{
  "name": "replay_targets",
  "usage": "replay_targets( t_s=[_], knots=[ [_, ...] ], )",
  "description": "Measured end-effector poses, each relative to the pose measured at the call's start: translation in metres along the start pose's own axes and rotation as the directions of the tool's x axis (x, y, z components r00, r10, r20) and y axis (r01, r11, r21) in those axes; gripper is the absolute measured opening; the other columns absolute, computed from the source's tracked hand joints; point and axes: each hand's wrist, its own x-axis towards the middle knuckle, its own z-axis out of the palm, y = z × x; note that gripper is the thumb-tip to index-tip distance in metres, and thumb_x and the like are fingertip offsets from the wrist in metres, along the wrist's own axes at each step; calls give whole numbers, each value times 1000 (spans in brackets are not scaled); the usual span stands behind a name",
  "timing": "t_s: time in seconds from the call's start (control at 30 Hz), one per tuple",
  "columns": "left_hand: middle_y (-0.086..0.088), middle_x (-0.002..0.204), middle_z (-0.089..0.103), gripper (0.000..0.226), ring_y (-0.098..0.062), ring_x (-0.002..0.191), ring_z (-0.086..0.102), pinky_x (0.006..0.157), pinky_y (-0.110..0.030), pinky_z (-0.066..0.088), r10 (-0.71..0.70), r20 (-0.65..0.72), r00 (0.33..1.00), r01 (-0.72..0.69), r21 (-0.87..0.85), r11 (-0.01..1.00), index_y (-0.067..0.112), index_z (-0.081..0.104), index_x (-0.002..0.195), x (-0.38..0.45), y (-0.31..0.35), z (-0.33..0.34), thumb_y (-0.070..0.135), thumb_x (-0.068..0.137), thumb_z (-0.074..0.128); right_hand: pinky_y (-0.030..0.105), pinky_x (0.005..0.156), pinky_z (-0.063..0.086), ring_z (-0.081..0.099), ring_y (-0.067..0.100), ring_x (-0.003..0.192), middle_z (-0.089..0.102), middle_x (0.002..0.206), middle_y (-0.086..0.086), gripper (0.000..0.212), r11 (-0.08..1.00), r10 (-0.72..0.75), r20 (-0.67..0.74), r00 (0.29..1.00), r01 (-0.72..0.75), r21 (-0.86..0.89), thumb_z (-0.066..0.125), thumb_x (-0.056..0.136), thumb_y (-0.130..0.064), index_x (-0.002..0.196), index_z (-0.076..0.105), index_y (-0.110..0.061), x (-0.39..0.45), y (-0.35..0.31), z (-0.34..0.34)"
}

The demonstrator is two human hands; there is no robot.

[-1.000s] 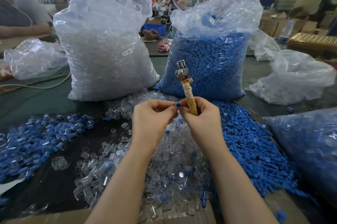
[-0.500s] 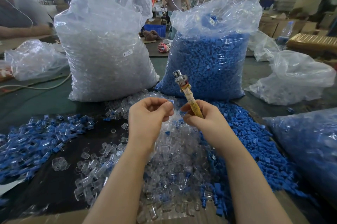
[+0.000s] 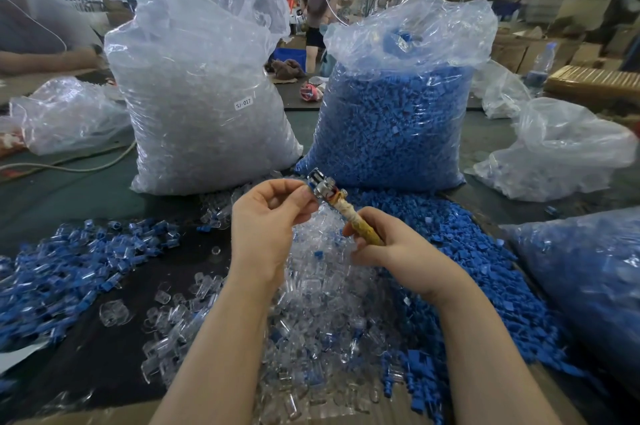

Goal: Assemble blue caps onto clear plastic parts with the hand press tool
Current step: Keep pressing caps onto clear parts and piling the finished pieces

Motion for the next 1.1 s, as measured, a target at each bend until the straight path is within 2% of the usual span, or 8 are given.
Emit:
replay_targets(
  t_s=[0.23,0.5,0.7,0.83,0.9,0.97,1.1],
  knots=[
    [2,64,71,12,-7,60,66,62,-18,56,28,5,1000,-28,14,1000,7,68,84,0,0,1,-4,87,66,37,75,35,44,19,79,47,88,5,43,1000,-3,21,1000,2,24,63,69,-25,109,55,-11,-3,0,-1],
    [1,68,71,9,-7,61,66,62,-17,54,45,-9,999,-45,-23,999,6,68,85,1,-2,1,-3,86,67,34,72,35,43,15,77,45,86,1,44,1000,-7,34,999,6,18,58,68,-23,111,53,-14,-6,-5,-1],
    [2,70,72,11,-7,65,67,63,-17,54,40,3,999,-40,-33,999,8,67,84,2,-2,-2,-2,87,65,33,62,32,37,16,67,38,81,5,43,998,-2,39,999,4,-61,53,67,-21,109,48,-15,-7,-8,0],
    [0,72,72,10,-8,66,68,64,-17,54,37,10,999,-37,-20,999,8,68,85,2,-3,-2,-2,88,65,24,53,33,37,13,59,40,76,4,31,990,-22,12,1000,23,-139,53,75,-15,106,48,-17,-5,-7,1],
    [0,73,72,11,-9,66,67,65,-18,55,38,8,999,-37,-15,999,8,68,85,2,-3,-2,-2,88,65,30,56,35,40,16,61,43,77,7,26,982,-37,-16,999,34,-183,53,81,-3,102,49,-19,-3,-5,1],
    [-1,72,72,11,-9,66,67,65,-18,55,40,2,999,-40,-11,999,8,68,85,2,-3,-1,-2,88,65,32,55,36,42,17,61,45,76,7,27,976,-43,-40,998,33,-217,52,81,0,98,50,-20,-2,-4,1],
    [1,70,71,11,-7,64,66,64,-17,54,41,-10,999,-41,3,999,8,67,85,1,-3,-1,-2,88,65,21,47,34,39,9,51,45,69,2,24,968,-52,-78,996,32,-248,52,79,-1,93,51,-20,0,-2,4]
  ],
)
